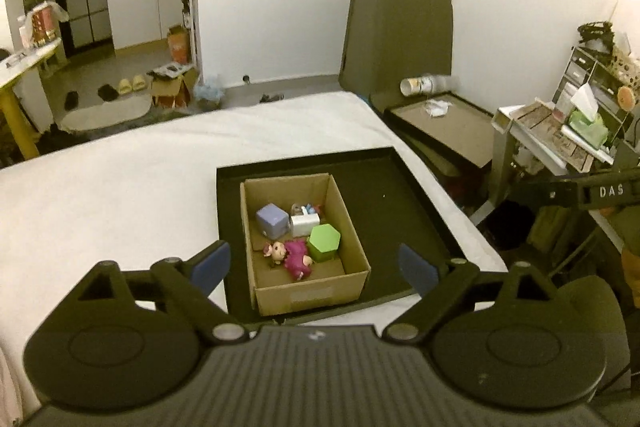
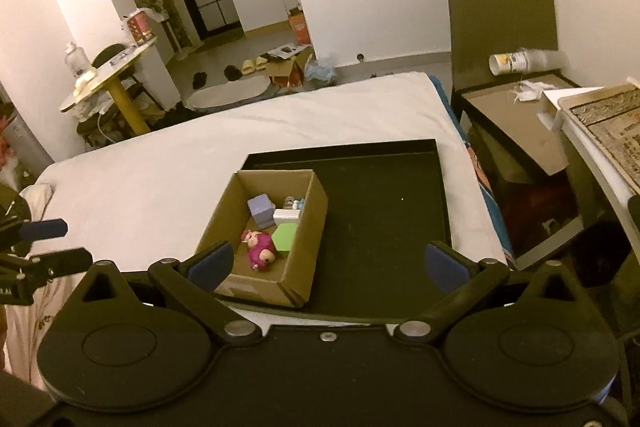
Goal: Organize rigid objects
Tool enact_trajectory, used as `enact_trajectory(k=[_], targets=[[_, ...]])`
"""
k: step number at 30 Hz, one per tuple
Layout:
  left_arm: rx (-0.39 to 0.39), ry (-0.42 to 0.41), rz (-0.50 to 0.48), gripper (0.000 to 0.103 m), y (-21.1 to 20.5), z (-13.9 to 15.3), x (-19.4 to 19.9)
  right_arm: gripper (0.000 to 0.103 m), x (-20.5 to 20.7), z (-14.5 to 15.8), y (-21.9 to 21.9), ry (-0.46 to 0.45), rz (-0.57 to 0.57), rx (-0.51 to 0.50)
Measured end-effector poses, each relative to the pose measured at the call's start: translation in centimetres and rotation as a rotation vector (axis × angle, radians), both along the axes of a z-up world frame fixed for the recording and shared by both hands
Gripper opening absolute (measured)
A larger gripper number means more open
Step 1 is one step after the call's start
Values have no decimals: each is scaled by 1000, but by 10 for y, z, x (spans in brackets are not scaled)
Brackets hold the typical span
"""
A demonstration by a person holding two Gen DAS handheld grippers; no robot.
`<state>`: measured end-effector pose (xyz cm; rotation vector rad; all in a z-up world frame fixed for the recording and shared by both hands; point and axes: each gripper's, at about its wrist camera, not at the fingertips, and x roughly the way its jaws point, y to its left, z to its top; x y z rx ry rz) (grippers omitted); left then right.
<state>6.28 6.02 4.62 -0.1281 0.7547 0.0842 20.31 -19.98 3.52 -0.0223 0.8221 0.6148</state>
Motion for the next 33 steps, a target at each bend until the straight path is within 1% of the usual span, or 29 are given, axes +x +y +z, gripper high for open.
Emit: enact_trajectory(k=[5,10,12,13,15,18,21,24,26,29,33], targets=[[2,-61,4,95,-12,17,-23,103,-19,11,-8,-18,37,50],[-9,-98,25,96,-28,23,-39,103,-39,24,-15,-55,50,62],[41,-111,58,96,-34,24,-45,103,-44,27,-19,-55,52,77],[41,-115,77,96,-35,26,-48,103,-47,28,-21,-58,49,84],[16,-118,75,96,-35,26,-53,103,-54,29,-23,-68,55,84],[3,-102,59,96,-39,23,-60,103,-62,28,-25,-74,43,74],[-22,-103,82,96,-39,18,-64,103,-71,29,-25,-81,34,88],[-25,-112,88,96,-42,17,-65,103,-81,31,-20,-114,46,81],[-24,-114,85,96,-44,17,-66,103,-85,32,-17,-131,59,96],[-19,-114,89,96,-46,18,-66,103,-85,32,-14,-108,60,127],[-10,-116,88,96,-48,19,-65,103,-84,28,-10,-79,49,127]])
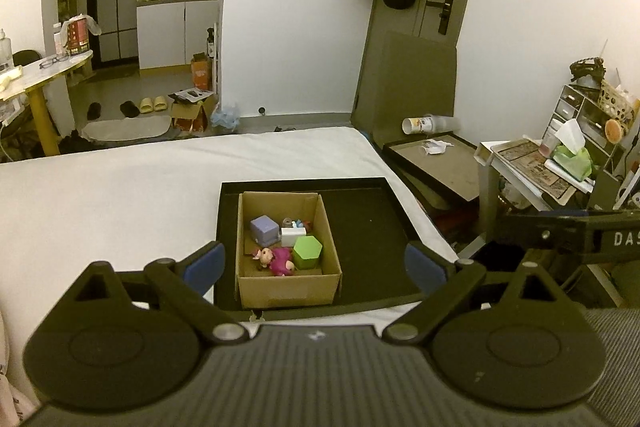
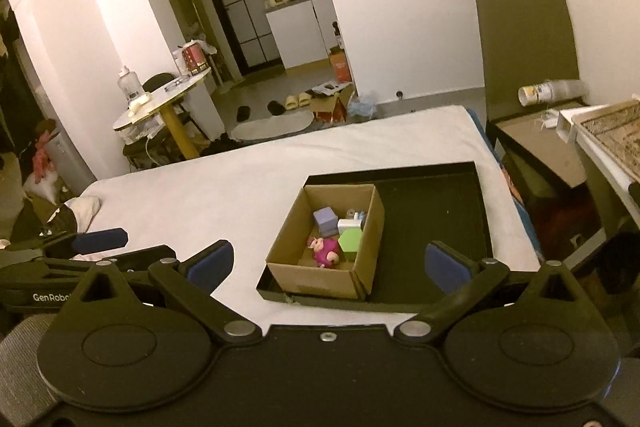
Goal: Organize rigid objects
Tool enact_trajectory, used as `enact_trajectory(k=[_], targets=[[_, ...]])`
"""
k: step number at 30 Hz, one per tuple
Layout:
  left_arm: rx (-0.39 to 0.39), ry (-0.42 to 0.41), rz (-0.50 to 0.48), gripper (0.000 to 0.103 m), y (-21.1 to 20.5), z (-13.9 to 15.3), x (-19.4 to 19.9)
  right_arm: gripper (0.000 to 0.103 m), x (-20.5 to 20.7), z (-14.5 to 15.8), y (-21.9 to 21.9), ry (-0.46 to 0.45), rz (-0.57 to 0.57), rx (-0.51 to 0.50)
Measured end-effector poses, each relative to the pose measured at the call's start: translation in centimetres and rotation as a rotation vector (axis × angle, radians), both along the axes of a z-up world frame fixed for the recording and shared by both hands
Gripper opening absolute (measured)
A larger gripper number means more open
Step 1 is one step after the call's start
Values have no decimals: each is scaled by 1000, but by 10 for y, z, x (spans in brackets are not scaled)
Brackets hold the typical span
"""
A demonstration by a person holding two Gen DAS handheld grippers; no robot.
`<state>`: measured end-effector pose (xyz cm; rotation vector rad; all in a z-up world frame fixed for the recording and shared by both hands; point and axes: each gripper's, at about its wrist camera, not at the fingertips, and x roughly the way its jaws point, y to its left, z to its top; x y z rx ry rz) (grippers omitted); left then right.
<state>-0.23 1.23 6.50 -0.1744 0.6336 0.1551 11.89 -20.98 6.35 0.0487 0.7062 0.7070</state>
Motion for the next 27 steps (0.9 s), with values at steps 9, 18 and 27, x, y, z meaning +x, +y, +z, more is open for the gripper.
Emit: enact_trajectory(k=[9,18,27], targets=[[5,3,-5,96,-4,0,3,103,-2,-8,0,42,-46,-4],[2,13,-6,96,-4,-2,6,103,-7,-6,3,32,-30,-20],[2,20,2,96,-4,-2,9,103,-6,-4,3,41,-37,-4]])
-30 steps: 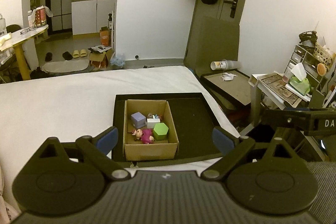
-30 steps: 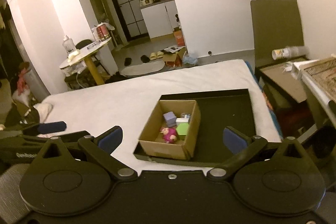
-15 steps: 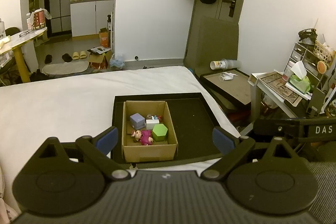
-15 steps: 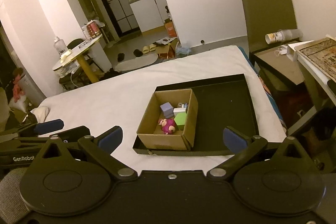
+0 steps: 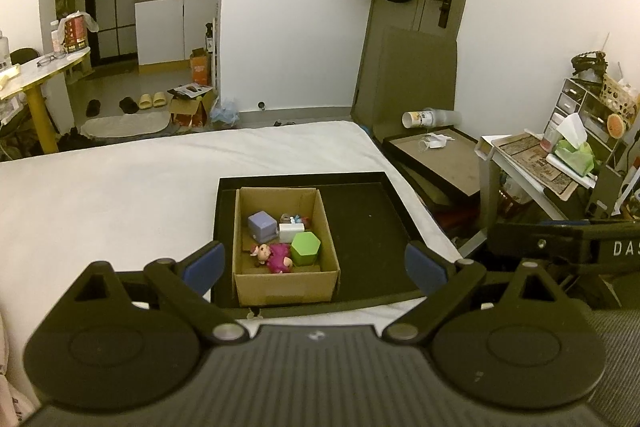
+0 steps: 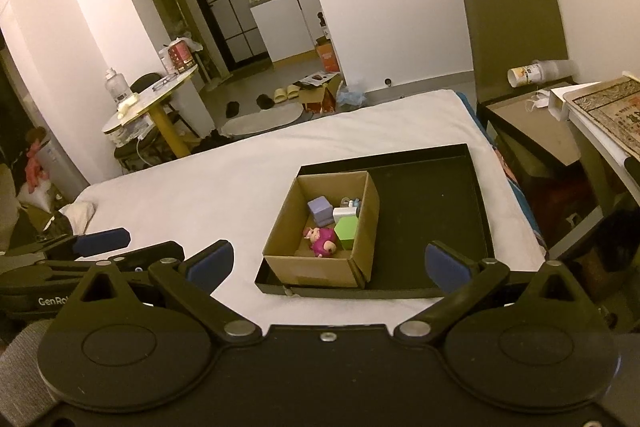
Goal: Organize rigid objects
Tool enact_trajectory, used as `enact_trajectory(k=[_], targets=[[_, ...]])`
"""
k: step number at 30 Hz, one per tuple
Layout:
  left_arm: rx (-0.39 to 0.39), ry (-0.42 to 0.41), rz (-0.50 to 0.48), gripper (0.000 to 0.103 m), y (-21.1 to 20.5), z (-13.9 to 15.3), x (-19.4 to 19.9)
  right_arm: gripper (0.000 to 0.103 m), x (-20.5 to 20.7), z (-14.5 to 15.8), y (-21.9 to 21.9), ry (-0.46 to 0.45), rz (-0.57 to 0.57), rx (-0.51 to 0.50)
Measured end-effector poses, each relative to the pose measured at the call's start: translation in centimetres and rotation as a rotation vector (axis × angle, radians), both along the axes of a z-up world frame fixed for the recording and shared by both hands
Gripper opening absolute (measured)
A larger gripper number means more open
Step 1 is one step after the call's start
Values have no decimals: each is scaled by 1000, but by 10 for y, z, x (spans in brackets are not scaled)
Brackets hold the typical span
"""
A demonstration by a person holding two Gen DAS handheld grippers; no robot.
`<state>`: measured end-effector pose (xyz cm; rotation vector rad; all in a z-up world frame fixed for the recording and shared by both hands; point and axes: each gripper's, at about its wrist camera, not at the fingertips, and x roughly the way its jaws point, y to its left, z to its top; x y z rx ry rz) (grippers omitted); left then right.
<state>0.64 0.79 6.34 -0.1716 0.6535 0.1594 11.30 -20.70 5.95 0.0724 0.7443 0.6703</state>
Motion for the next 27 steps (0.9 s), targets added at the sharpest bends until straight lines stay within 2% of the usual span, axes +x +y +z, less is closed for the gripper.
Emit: enact_trajectory(k=[27], targets=[[-4,2,9,96,2,0,-2,103,1,-1,1,10,-16,-23]])
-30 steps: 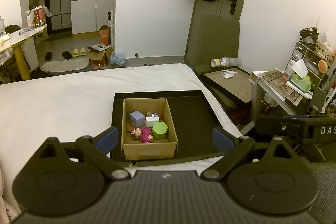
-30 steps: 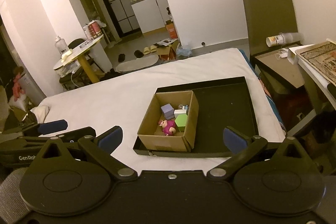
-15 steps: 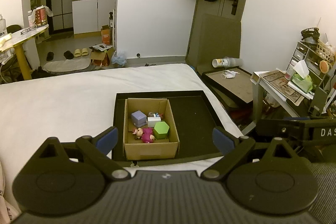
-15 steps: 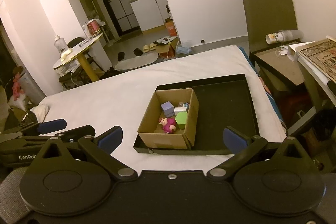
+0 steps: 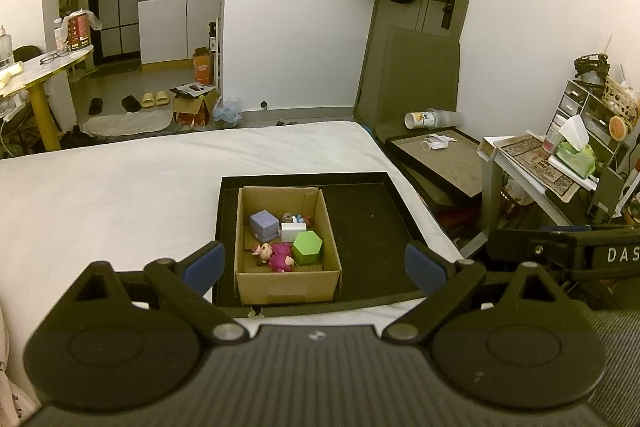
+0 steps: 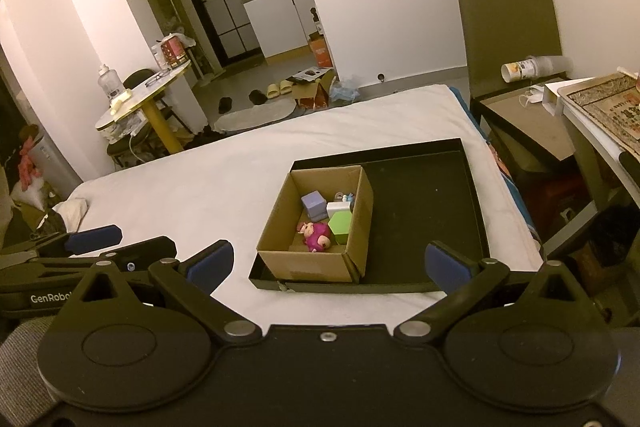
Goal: Organize rigid objects
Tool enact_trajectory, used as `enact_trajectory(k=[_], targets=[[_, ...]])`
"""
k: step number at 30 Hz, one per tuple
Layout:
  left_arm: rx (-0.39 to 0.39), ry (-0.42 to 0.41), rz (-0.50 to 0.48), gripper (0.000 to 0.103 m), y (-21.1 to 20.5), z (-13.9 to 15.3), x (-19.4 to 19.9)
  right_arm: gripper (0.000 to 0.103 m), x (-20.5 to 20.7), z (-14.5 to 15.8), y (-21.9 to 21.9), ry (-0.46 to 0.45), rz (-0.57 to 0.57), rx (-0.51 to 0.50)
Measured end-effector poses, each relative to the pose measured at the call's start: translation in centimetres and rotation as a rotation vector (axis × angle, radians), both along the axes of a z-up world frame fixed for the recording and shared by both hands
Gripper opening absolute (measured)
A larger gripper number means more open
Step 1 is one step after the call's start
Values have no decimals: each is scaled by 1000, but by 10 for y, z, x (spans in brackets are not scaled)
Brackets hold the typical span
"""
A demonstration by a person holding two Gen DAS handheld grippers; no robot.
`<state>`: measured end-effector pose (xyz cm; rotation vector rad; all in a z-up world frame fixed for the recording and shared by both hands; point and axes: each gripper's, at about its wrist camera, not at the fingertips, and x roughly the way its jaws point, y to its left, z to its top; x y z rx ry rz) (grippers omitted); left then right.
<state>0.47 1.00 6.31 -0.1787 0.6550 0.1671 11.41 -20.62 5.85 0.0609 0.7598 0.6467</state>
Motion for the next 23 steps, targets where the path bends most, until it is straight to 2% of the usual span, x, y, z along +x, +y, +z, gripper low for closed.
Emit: enact_trajectory(k=[23], targets=[[-2,0,2,96,-1,-1,1,103,-3,0,3,-11,6,-4]])
